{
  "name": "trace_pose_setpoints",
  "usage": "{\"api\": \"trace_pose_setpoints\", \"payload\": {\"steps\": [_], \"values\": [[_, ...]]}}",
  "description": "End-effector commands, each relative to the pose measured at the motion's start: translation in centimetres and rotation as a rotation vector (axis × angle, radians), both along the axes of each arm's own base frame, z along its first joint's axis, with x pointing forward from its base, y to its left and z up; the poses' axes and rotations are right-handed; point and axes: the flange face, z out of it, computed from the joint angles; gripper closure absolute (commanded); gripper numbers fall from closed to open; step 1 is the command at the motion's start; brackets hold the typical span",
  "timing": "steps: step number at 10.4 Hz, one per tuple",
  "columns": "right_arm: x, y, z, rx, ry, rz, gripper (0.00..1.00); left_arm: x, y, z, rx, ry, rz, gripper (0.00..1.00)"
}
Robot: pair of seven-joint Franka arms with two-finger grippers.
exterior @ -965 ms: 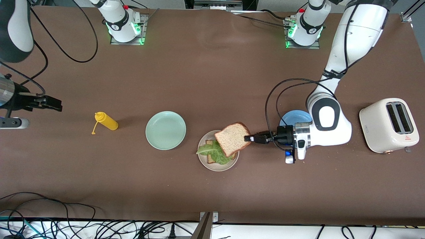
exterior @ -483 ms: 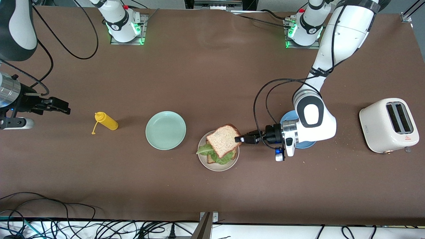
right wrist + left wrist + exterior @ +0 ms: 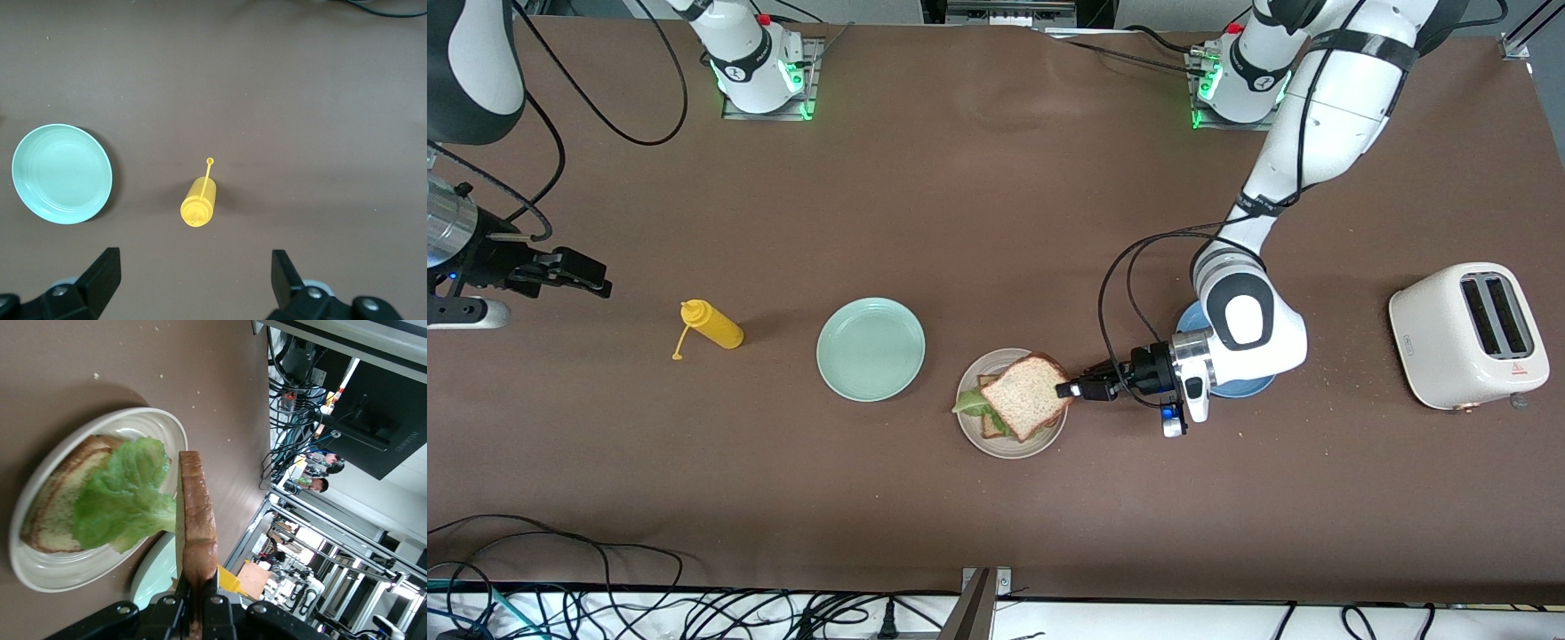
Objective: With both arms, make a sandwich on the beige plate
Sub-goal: 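Lower the bread slice onto the lettuce with the left gripper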
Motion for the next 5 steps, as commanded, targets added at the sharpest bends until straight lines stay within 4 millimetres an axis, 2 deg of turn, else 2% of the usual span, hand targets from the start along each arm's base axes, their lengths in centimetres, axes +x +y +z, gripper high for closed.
{"api": "trace_pose_setpoints", "payload": {"steps": [1,3,5], "values": [[-3.7,0.6,-0.7,0.003,-0.052,0.009,0.00,0.5,-1.0,0.6,-0.043,-0.026,0.066,1.00],[-3.8,0.6,-0.5,0.000,-0.054,0.010,0.00,0.3,-1.6,0.1,-0.039,-0.034,0.103,1.00],[-2.8,1.2,-0.6,-0.005,-0.057,0.024,0.00,-0.2,-2.6,-0.5,-0.046,-0.046,0.106,1.00]]}}
